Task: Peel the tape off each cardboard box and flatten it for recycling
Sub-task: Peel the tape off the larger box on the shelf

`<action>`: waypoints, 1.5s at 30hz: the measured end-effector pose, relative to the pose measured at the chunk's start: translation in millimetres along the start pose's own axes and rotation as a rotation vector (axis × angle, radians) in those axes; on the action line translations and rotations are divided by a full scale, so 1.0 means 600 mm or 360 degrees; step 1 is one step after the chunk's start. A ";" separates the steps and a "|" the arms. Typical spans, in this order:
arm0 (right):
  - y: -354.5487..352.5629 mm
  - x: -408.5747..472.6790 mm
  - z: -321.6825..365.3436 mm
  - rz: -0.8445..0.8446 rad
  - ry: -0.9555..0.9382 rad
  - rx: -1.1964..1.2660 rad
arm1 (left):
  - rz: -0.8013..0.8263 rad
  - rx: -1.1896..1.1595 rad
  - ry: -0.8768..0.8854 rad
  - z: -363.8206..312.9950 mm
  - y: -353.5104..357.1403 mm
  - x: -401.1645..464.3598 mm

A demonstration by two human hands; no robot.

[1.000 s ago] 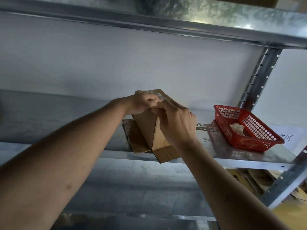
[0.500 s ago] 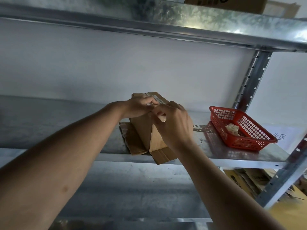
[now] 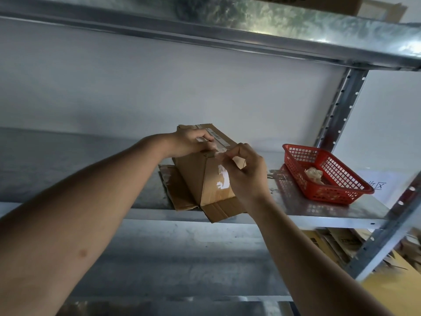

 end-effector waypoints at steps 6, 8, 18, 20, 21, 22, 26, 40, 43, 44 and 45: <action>-0.007 0.001 -0.027 -0.0078 0.0000 0.0247 | -0.0014 0.0021 -0.0043 0.001 0.000 -0.003; -0.011 0.003 -0.038 -0.0135 0.0038 0.0329 | -0.0016 0.0033 -0.0042 0.001 0.000 -0.004; -0.042 0.029 -0.027 -0.0091 0.0071 0.0510 | 0.0068 0.0186 -0.0158 -0.024 -0.007 -0.004; -0.044 0.034 -0.014 -0.0022 0.0008 0.0369 | 0.0062 0.0335 -0.0193 -0.044 -0.007 -0.001; -0.045 0.036 -0.008 0.0012 -0.0034 0.0263 | 0.0056 0.0415 -0.0191 -0.055 -0.006 0.002; -0.044 0.038 -0.004 0.0052 -0.0084 0.0144 | 0.0061 0.0480 -0.0178 -0.063 -0.003 0.004; -0.040 0.051 0.002 0.0130 -0.0189 -0.0358 | 0.0160 0.0533 -0.0137 -0.073 0.013 0.009; -0.129 0.092 -0.025 -0.0105 0.0153 -0.0282 | 0.0171 0.0496 -0.0091 -0.036 0.012 0.004; -0.168 0.097 -0.026 -0.0200 0.0138 -0.0251 | 0.0247 0.0484 -0.0126 -0.043 0.012 0.011; -0.168 0.095 -0.024 -0.0217 0.0118 -0.0288 | 0.0250 0.0485 -0.0137 -0.049 0.011 0.017; -0.165 0.091 -0.022 -0.0228 0.0089 -0.0324 | 0.0249 0.0475 -0.0150 -0.056 0.009 0.022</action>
Point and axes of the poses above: each hand's wrist, its own x-axis towards the middle knuckle, its own y-axis out of the palm, z = x × y, the point moved 8 cm from there along x, towards the middle knuckle, and after that the axes turned 5 degrees about x, right-handed, at the moved point
